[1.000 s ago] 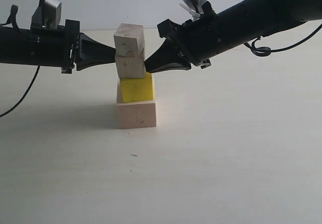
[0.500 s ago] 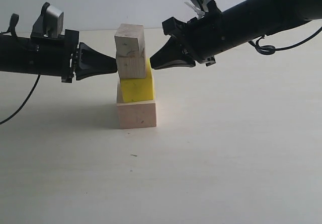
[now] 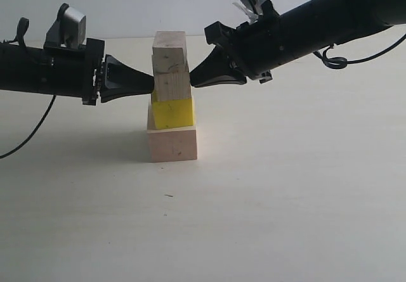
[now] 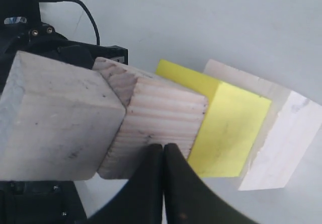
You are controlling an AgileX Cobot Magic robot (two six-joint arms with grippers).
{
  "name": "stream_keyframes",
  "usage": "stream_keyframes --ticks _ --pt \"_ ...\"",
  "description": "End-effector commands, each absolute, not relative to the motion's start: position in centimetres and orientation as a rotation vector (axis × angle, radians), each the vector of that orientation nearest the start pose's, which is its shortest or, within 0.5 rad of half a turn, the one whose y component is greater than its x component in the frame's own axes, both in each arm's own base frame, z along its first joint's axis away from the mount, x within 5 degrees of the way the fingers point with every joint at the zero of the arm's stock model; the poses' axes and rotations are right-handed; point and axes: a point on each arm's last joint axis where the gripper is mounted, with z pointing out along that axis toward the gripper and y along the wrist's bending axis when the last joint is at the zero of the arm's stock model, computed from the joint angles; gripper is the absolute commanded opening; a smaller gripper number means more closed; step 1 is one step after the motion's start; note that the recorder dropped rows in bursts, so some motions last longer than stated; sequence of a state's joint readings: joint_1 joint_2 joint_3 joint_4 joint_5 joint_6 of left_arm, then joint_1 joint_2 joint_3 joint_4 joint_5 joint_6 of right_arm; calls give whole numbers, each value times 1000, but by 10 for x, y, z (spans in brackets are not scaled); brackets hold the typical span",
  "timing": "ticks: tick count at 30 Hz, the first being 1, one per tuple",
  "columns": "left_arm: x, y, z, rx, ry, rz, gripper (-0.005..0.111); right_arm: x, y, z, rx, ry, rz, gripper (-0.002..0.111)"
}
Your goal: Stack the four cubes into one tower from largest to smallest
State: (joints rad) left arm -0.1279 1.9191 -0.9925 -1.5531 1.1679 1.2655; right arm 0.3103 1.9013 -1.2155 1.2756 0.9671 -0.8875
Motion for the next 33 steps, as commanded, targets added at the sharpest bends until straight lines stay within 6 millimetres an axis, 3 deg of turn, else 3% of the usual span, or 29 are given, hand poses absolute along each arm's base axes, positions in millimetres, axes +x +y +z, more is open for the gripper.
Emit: stream_keyframes --ticks 1,33 --pt "325 -128 176 379 2244 -1603 0 338 182 208 -513 2462 1357 0" --pt "325 -129 178 372 2226 -1629 0 339 184 210 -508 2433 1375 0"
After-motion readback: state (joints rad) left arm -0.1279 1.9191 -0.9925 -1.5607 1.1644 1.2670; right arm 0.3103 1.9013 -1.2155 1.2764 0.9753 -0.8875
